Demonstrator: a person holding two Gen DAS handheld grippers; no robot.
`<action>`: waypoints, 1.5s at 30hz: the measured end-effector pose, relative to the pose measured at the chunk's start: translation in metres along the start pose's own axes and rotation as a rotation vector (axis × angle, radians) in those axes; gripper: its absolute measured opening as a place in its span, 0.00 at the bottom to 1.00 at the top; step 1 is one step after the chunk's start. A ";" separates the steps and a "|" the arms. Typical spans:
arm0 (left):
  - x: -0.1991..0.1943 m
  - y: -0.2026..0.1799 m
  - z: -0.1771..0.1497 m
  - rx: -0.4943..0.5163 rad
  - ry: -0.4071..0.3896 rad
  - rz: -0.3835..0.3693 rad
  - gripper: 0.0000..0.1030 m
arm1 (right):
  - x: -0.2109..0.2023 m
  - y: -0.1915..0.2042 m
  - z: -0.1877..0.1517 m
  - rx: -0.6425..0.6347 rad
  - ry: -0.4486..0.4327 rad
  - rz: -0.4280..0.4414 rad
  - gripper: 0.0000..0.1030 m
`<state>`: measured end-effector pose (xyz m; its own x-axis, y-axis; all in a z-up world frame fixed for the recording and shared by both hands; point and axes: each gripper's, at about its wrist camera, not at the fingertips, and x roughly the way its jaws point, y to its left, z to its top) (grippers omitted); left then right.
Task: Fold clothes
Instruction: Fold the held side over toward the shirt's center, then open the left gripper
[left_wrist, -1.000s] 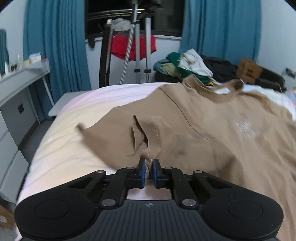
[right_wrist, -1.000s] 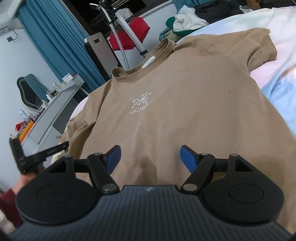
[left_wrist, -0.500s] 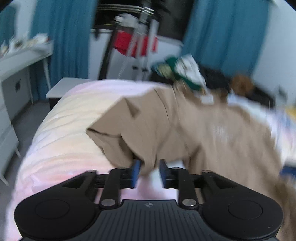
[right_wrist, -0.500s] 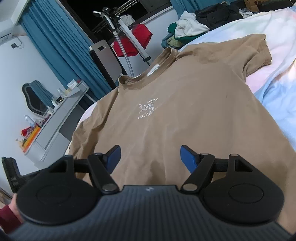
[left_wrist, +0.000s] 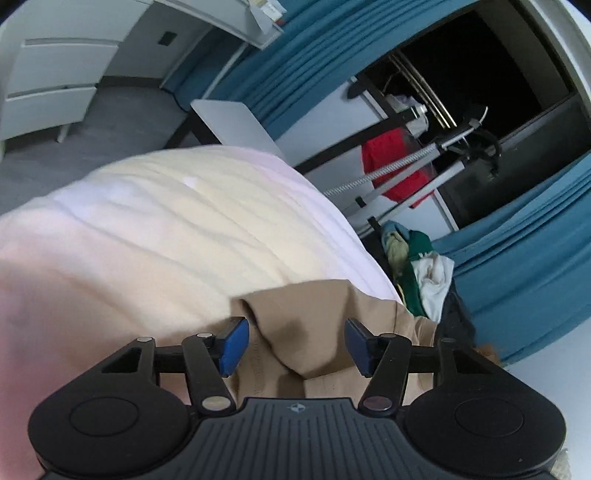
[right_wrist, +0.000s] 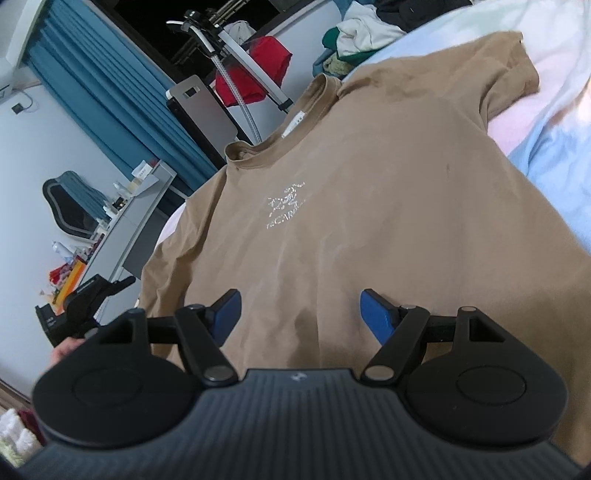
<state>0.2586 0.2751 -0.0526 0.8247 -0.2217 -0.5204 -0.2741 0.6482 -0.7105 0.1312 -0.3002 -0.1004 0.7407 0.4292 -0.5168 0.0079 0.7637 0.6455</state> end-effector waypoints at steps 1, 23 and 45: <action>0.006 0.001 0.001 -0.010 0.018 0.012 0.57 | 0.001 -0.001 0.000 0.006 0.003 0.003 0.72; 0.041 0.004 0.011 -0.055 0.104 0.000 0.05 | 0.008 -0.004 -0.002 0.011 0.016 0.000 0.72; 0.018 -0.045 0.046 0.078 -0.070 0.197 0.73 | 0.010 -0.005 -0.001 0.042 0.012 0.014 0.72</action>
<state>0.3085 0.2754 -0.0084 0.7921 -0.0356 -0.6093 -0.3966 0.7288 -0.5582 0.1382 -0.2996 -0.1093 0.7330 0.4457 -0.5138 0.0259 0.7365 0.6759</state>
